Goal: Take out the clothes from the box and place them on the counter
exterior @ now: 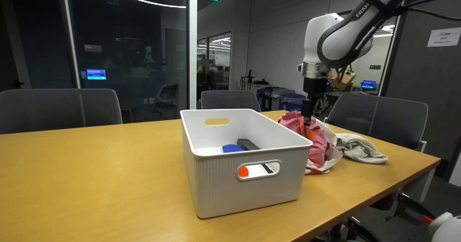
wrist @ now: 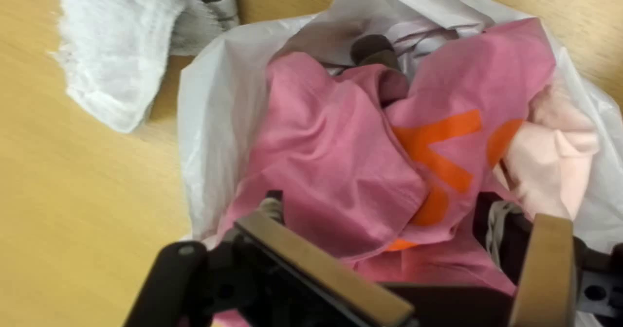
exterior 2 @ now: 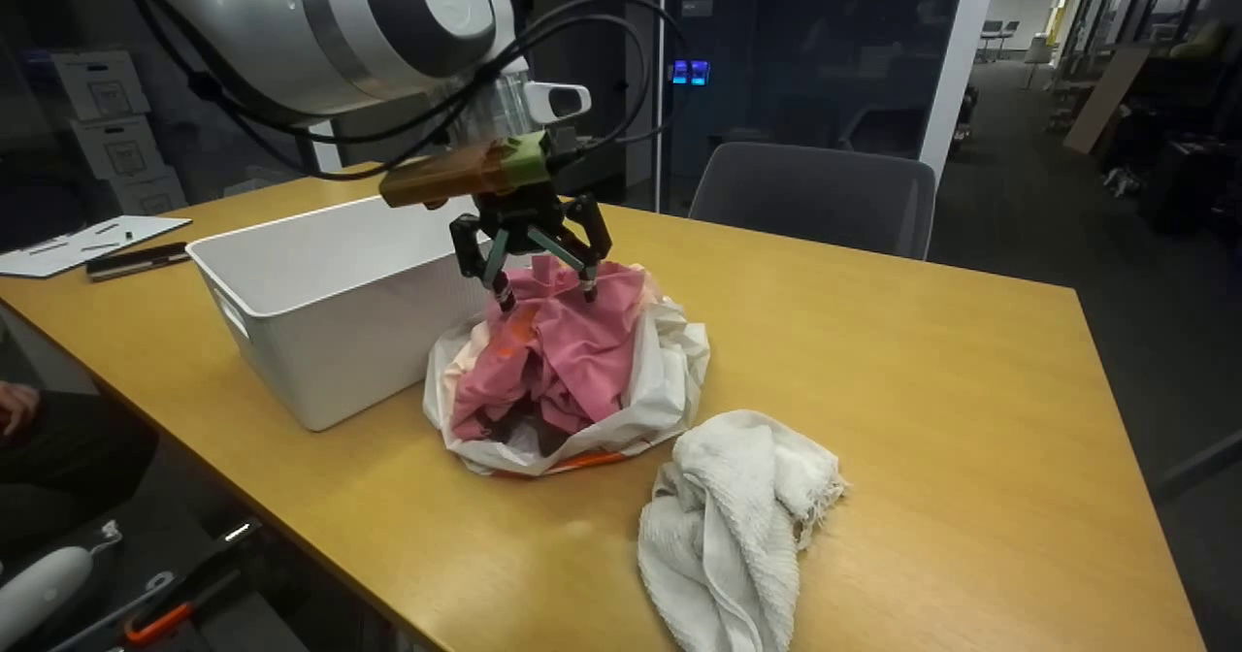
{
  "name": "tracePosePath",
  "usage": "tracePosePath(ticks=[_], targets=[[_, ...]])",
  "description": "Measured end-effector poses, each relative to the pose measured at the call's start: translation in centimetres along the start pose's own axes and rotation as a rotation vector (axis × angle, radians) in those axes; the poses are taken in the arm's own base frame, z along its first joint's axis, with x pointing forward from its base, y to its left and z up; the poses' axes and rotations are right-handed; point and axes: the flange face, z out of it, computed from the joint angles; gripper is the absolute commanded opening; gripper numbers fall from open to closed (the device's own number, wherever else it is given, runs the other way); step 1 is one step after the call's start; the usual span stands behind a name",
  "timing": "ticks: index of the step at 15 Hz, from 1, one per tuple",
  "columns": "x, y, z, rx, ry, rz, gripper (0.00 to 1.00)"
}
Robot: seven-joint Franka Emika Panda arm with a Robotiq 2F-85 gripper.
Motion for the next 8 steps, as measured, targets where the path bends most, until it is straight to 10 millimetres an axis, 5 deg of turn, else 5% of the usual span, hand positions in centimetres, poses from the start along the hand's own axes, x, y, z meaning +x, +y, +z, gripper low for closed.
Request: tracePosePath(ticks=[4, 8], targets=[[1.4, -2.1, -3.2, -0.092, 0.056, -0.080, 1.00], [3.9, -6.2, -7.6, -0.033, 0.141, -0.068, 1.00]])
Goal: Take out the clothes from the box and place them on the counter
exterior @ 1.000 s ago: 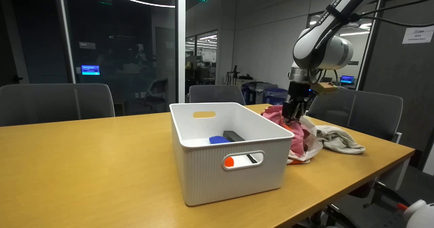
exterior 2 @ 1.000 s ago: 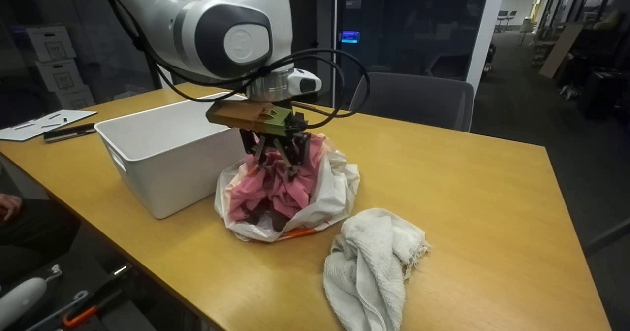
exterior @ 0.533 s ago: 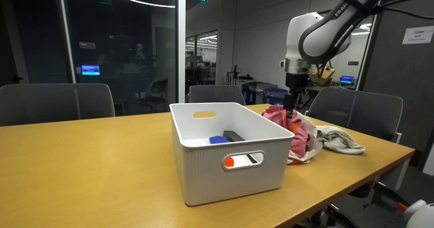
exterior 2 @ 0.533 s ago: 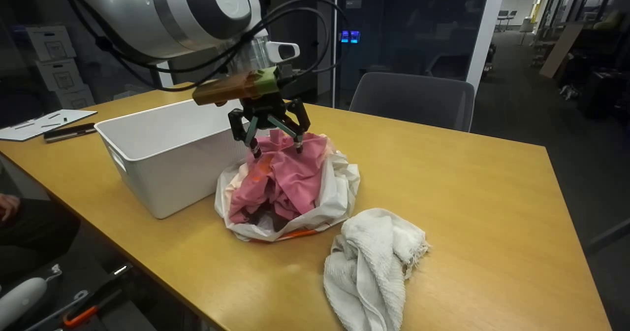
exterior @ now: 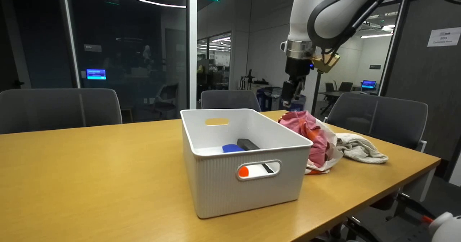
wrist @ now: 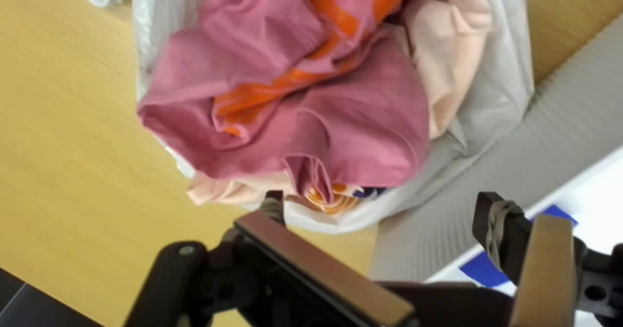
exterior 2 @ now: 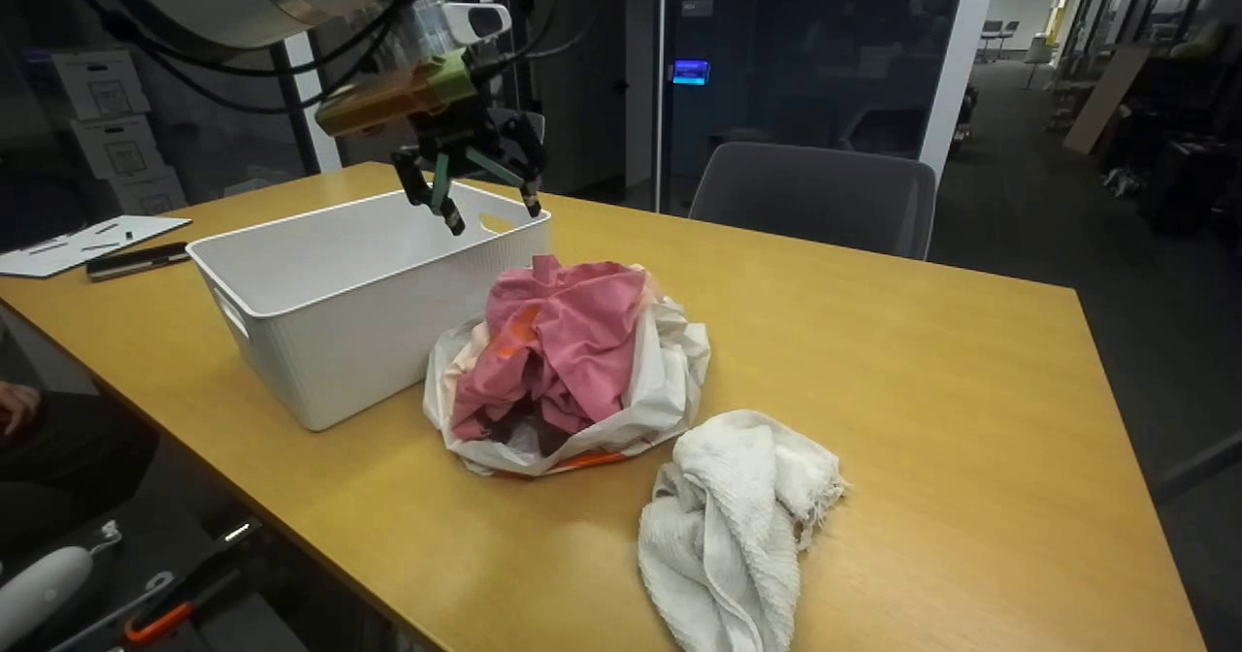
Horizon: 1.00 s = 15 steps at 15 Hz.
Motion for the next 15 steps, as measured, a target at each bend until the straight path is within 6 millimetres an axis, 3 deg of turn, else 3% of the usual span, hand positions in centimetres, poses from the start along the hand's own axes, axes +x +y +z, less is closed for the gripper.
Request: tracePosePath(ticks=[5, 10, 15], targets=[[2.7, -3.8, -3.8, 0.019, -0.008, 0.083, 1.00], [4.0, -6.5, -7.5, -0.036, -0.029, 0.176, 1.00], [4.2, -7.8, -8.8, -0.045, -0.075, 0.221, 1.00]])
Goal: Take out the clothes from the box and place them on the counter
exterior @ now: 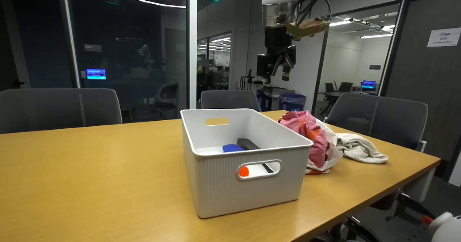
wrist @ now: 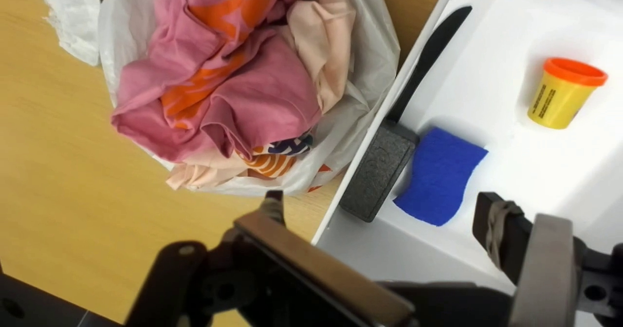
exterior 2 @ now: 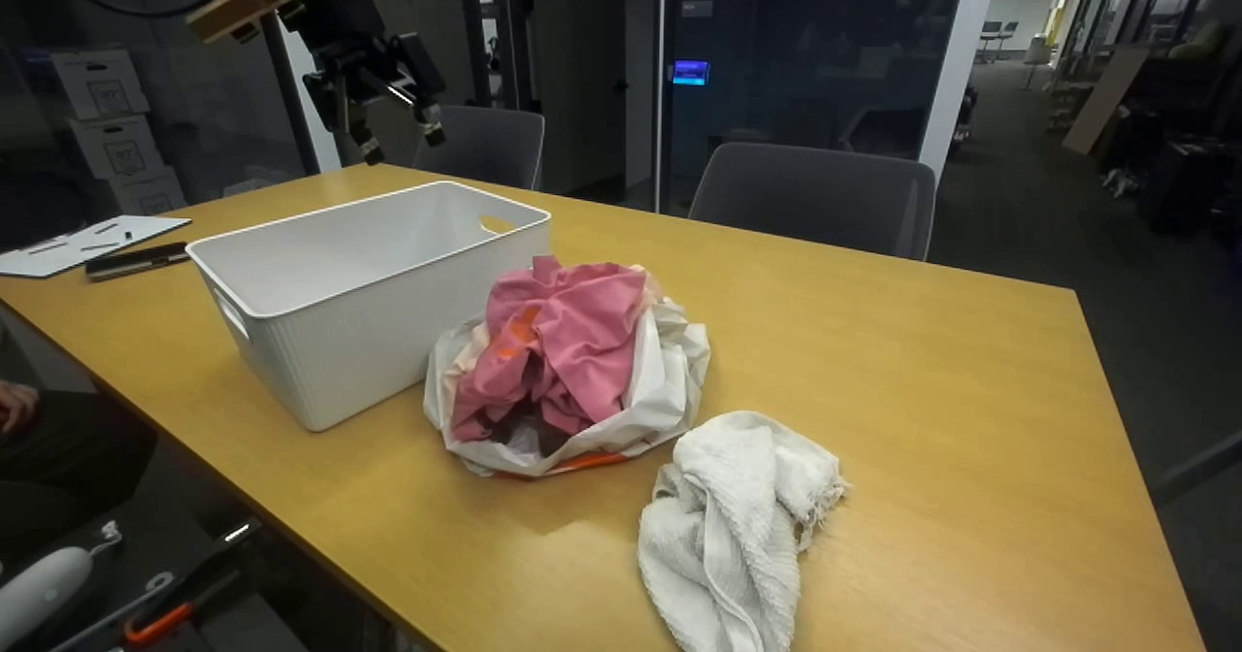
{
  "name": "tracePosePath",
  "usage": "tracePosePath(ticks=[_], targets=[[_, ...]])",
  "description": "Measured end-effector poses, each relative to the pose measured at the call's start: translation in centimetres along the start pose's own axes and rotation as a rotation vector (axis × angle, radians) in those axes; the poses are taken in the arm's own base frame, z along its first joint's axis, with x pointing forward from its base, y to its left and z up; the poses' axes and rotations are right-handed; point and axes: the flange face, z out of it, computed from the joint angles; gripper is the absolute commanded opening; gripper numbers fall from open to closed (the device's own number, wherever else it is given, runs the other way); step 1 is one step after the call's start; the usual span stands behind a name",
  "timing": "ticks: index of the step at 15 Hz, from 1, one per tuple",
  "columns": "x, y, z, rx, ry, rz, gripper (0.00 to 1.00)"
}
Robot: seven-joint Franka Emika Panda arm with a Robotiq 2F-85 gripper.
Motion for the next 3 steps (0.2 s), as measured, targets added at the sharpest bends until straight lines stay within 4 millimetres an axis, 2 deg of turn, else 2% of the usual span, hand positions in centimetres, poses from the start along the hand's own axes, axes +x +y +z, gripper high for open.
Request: tracePosePath(ticks=[3], targets=[[0.00, -0.02, 0.04, 0.000, -0.003, 0.003, 1.00]])
